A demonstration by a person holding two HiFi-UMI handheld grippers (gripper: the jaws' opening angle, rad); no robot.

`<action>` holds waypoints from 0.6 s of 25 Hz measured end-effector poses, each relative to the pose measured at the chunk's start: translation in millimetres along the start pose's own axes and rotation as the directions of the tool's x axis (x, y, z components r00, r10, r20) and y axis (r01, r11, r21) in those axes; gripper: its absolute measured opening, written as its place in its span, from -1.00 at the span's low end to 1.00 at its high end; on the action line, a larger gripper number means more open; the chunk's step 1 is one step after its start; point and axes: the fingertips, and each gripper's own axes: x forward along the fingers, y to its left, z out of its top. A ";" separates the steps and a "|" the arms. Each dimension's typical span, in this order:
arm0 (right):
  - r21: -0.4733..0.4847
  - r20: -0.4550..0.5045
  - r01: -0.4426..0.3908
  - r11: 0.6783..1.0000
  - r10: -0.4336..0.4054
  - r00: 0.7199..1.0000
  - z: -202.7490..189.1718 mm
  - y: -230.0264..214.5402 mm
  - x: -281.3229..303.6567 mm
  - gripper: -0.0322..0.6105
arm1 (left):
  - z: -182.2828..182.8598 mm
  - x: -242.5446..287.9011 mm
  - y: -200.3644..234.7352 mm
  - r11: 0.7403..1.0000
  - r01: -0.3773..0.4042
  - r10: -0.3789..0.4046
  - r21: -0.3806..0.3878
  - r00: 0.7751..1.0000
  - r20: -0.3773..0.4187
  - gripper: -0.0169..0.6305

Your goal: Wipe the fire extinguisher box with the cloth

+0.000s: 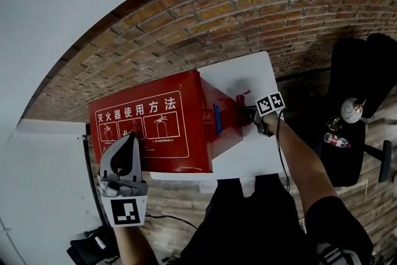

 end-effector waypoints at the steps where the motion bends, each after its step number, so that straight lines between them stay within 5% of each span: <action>1: 0.004 0.001 -0.012 1.000 0.012 1.000 0.2 1.7 1.1 -0.74 | 0.1 -0.1 0.4 1.000 -0.004 0.004 -0.010 1.000 0.004 -0.91; 15: -0.020 0.002 -0.079 0.997 0.079 0.997 8.8 31.0 -8.5 -0.74 | -0.6 -0.6 0.5 1.000 0.002 -0.001 -0.026 1.000 0.016 -0.91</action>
